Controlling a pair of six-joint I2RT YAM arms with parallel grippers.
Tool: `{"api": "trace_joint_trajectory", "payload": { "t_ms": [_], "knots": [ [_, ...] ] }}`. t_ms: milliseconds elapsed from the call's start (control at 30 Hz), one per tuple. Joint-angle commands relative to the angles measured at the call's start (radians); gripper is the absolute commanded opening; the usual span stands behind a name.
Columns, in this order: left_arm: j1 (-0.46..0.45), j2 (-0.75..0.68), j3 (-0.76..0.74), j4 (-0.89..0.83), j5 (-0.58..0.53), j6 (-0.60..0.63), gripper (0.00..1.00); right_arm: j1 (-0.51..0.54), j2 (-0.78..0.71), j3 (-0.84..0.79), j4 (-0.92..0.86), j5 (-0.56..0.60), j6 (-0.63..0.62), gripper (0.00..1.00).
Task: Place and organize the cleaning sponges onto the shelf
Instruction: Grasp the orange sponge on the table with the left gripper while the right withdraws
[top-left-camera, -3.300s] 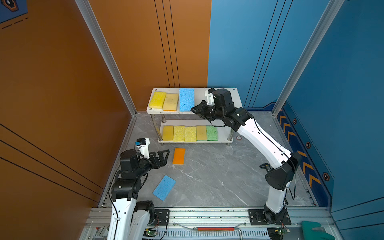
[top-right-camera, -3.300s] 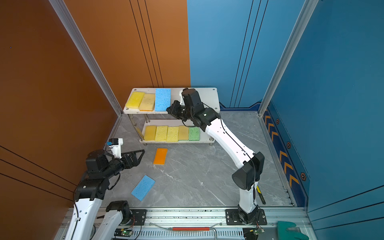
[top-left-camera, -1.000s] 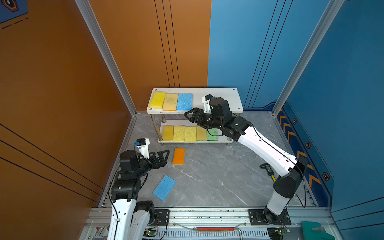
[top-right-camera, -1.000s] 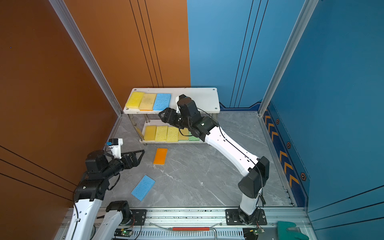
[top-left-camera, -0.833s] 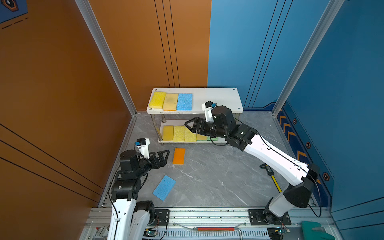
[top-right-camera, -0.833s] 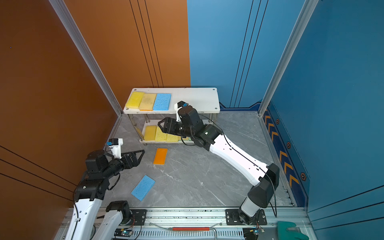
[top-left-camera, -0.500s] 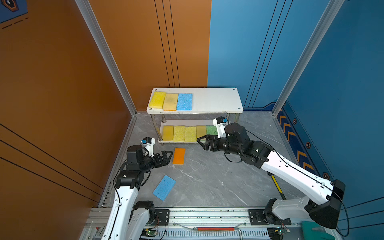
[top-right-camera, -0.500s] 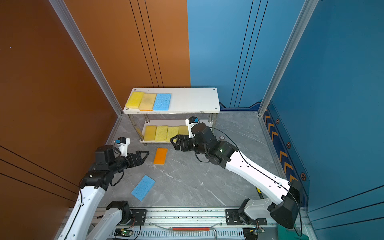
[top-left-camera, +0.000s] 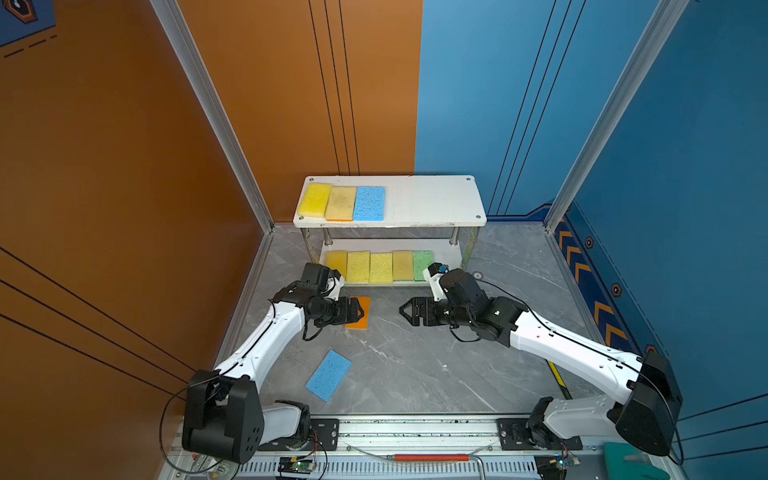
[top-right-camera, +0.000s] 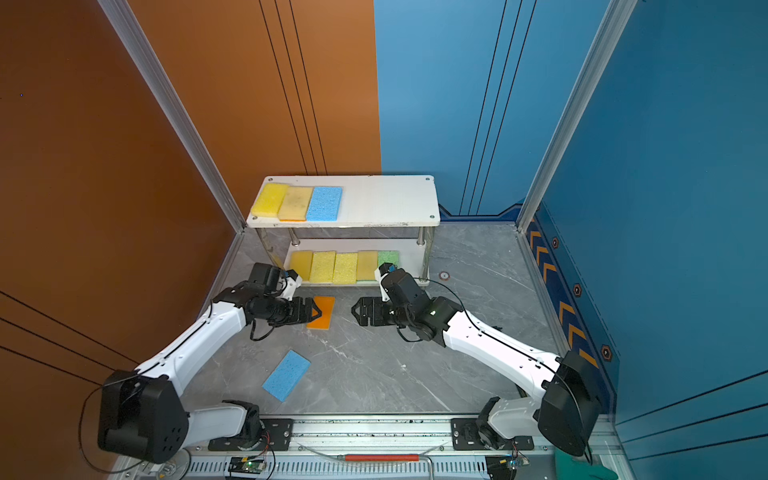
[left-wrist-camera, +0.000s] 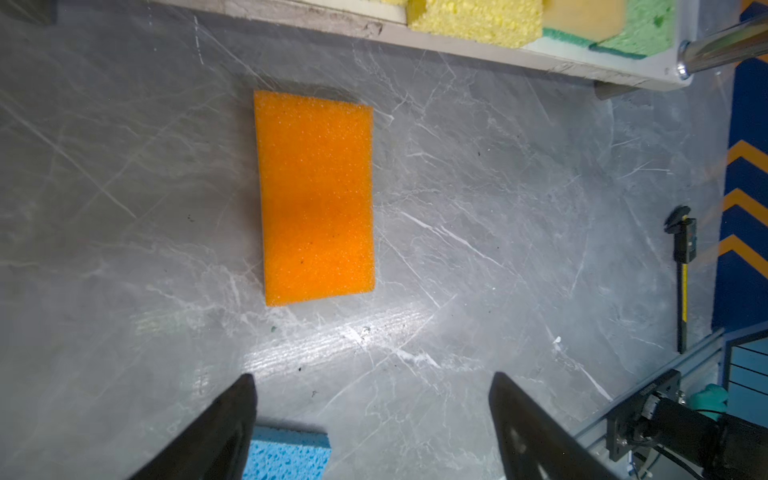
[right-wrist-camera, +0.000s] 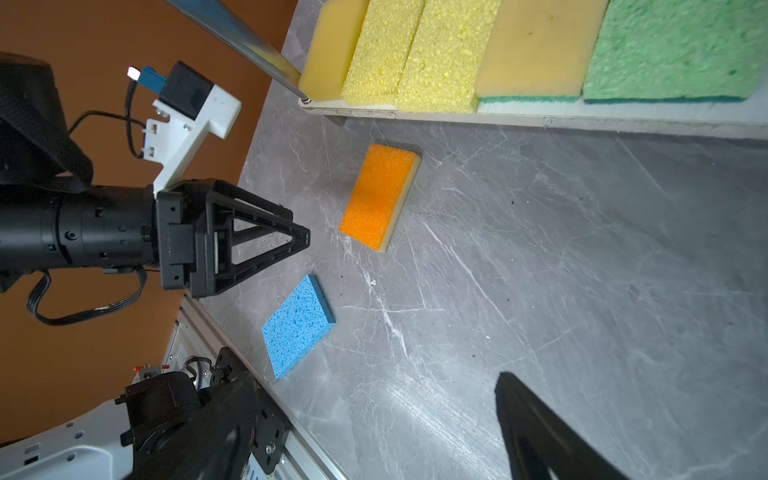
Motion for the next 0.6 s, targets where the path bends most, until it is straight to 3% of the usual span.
{"api": "trace_joint_trajectory", "payload": {
  "t_ms": [0,233,567],
  "knots": [
    [-0.009,0.101,0.052,-0.051,-0.073,0.045,0.82,0.003,-0.009,-0.021,0.046,-0.025,-0.016,0.91],
    [-0.006,0.286,0.159,-0.058,-0.068,0.071,0.72,-0.019,-0.072,-0.075,0.047,-0.021,-0.018,0.91],
    [0.007,0.402,0.197,-0.057,-0.073,0.079,0.67,-0.033,-0.100,-0.117,0.086,-0.027,0.007,0.91]
  ]
}}
